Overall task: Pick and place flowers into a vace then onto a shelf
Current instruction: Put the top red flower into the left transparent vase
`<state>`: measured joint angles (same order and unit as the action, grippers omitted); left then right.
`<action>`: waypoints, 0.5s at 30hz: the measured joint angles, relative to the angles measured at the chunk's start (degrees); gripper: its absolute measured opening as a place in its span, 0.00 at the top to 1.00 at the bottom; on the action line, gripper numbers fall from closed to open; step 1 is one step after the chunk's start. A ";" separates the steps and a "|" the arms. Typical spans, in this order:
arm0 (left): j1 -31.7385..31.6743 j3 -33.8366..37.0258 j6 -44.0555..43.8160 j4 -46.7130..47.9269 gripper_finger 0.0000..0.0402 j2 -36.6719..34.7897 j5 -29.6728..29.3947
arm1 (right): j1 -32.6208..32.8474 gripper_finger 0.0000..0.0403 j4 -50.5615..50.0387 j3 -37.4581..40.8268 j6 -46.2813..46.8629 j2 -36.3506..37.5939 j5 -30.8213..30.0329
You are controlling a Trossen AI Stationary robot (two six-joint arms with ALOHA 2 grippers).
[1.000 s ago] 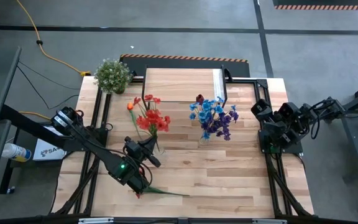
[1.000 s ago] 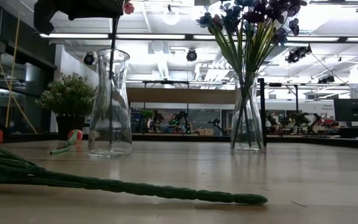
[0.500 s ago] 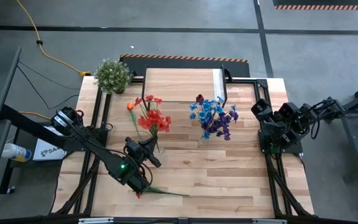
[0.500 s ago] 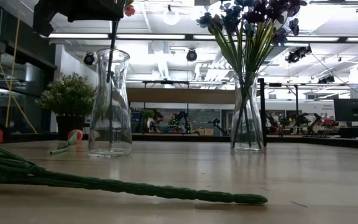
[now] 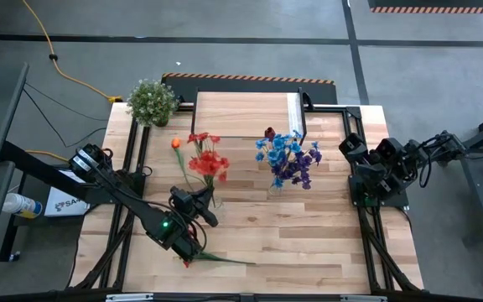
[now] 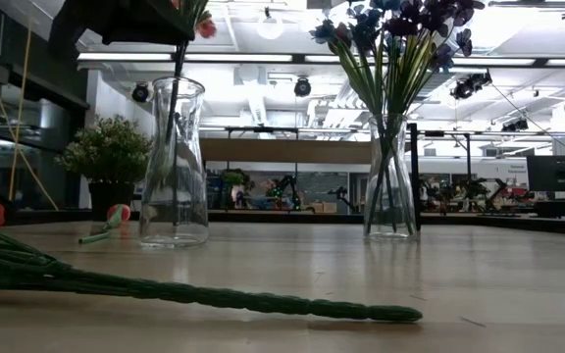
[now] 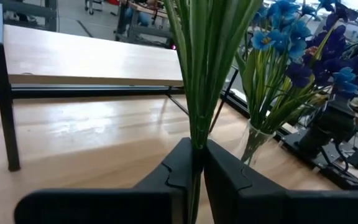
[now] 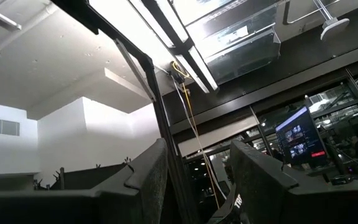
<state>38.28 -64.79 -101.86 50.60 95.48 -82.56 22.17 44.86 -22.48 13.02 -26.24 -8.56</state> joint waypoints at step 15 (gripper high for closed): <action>4.94 0.00 0.00 -1.06 0.69 -0.02 1.48 | 0.00 0.59 0.00 0.00 0.00 0.00 -0.02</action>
<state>43.22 -64.79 -101.86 49.54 95.46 -81.08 22.17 44.86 -22.48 13.02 -26.24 -8.58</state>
